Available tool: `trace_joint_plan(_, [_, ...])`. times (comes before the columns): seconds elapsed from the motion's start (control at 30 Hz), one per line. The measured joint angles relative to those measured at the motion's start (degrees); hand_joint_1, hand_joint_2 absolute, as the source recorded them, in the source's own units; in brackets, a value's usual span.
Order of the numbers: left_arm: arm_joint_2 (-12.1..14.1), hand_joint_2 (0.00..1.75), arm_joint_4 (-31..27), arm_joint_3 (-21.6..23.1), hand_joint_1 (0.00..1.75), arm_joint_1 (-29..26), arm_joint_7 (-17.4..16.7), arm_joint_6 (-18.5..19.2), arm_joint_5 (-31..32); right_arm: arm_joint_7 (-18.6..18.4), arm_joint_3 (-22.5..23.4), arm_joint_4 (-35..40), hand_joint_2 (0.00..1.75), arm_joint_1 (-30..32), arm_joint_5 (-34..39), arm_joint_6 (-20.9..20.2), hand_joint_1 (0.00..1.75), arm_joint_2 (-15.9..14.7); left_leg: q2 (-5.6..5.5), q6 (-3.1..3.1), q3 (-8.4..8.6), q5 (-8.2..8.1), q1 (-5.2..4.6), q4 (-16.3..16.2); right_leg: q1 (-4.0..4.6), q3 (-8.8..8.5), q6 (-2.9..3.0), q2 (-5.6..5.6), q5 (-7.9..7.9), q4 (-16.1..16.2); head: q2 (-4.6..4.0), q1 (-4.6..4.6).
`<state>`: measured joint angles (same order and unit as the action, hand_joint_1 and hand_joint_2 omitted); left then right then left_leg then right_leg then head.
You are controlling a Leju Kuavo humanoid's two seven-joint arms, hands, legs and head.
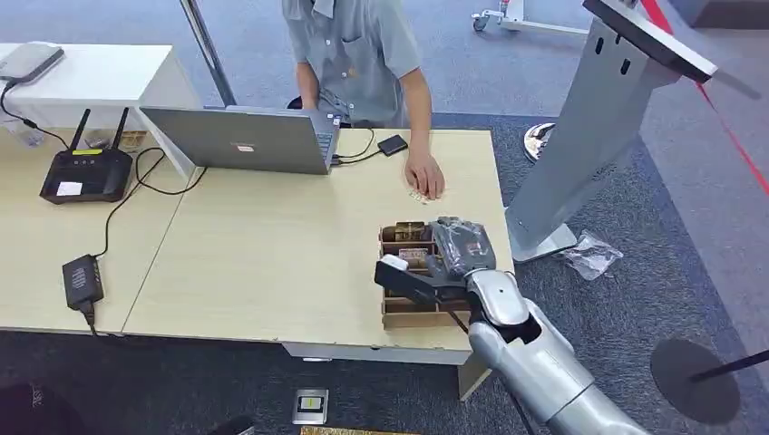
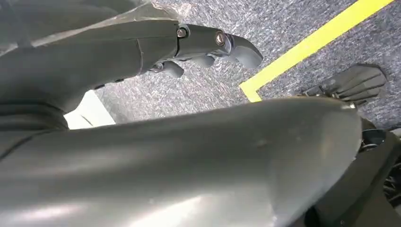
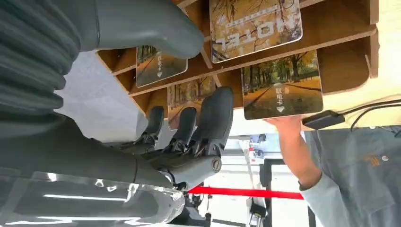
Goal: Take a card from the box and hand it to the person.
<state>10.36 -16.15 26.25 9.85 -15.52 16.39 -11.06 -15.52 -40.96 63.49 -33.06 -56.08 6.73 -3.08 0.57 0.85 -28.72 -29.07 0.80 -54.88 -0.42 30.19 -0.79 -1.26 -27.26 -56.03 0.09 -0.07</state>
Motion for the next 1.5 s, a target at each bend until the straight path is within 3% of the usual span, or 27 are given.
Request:
trace_joint_plan(0.17, [0.0,0.0,0.0,-0.53,0.0,-0.12,0.0,0.0,0.02,-0.55,-0.18,-0.92,1.75,-0.02,0.0,0.39,0.91,0.0,0.0,0.0,0.0,0.0,0.0,0.0,0.0,0.0,0.0,0.0,0.0,0.0,0.0,0.0])
trace_joint_plan(1.13, [0.0,0.0,0.0,-0.72,0.0,0.09,-0.52,0.0,1.14,-3.65,1.72,-2.34,1.75,0.66,-0.59,0.76,0.89,-1.81,0.02,0.0,0.02,0.0,0.0,-0.01,0.0,0.03,0.0,0.0,0.0,0.0,0.0,0.0])
trace_joint_plan(1.33, [-0.02,0.0,0.0,-0.72,0.0,0.16,-0.55,0.0,1.38,-4.11,2.51,-1.29,1.75,1.38,-0.96,0.55,1.05,-2.4,0.01,0.0,0.01,0.0,0.0,-0.01,0.0,0.03,0.0,0.0,0.0,0.0,0.0,0.0])
trace_joint_plan(1.43, [-0.02,0.0,0.0,-0.72,0.0,0.22,-0.55,0.02,1.57,-4.15,2.8,-0.81,1.75,1.68,-1.09,0.52,1.26,-2.62,0.01,0.0,0.02,0.0,0.0,-0.01,0.0,0.03,0.0,0.0,0.0,0.0,0.0,0.0])
trace_joint_plan(1.5, [-0.02,0.0,0.0,-0.72,0.0,0.34,-0.59,0.13,1.57,-4.18,2.86,-0.35,1.75,1.92,-1.22,0.52,1.29,-2.82,0.01,0.0,0.01,0.0,0.0,-0.01,0.0,0.03,0.0,0.0,0.0,0.0,0.0,-0.02])
